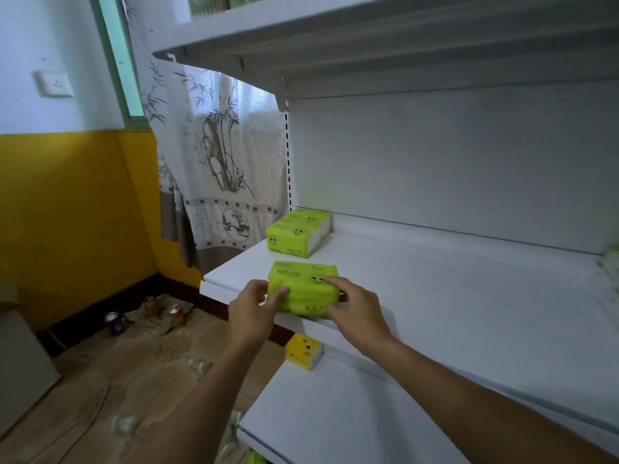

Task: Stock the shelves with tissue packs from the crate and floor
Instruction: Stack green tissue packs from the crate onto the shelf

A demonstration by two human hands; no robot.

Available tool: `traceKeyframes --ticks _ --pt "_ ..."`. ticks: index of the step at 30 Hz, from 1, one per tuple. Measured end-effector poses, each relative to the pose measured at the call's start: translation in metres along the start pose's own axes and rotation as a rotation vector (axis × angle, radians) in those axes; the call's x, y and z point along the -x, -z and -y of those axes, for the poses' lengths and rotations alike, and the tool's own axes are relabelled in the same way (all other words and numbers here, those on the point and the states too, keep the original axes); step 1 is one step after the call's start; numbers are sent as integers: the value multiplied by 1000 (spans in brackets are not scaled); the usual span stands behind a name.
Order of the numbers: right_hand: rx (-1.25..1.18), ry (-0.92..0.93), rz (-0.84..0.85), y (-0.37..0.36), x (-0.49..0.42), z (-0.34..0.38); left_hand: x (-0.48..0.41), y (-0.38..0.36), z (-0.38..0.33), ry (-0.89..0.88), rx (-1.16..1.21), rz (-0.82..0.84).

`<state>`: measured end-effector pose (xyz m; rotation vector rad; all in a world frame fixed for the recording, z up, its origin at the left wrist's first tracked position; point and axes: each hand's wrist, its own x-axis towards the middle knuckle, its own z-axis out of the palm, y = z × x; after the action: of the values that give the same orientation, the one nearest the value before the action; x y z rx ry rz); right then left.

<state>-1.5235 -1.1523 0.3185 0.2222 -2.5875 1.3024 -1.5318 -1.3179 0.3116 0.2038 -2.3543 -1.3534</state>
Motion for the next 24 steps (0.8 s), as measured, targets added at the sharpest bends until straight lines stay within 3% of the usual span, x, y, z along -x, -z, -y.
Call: traceKeyframes --ticks 2,4,8,11,24 --pt "20 11 -19 -11 -14 -4 -9 -5 5 31 -116 -33" --pt "34 10 -37 -21 -27 -5 -13 -7 12 56 -195 34" --pt "81 -8 -26 -32 -56 -6 -18 -3 33 -134 -447 172" --pt "98 -3 -21 -40 -73 -7 -20 2 45 -158 -466 219" --pt "67 -26 39 -72 -109 1 -29 7 33 -261 -715 144"
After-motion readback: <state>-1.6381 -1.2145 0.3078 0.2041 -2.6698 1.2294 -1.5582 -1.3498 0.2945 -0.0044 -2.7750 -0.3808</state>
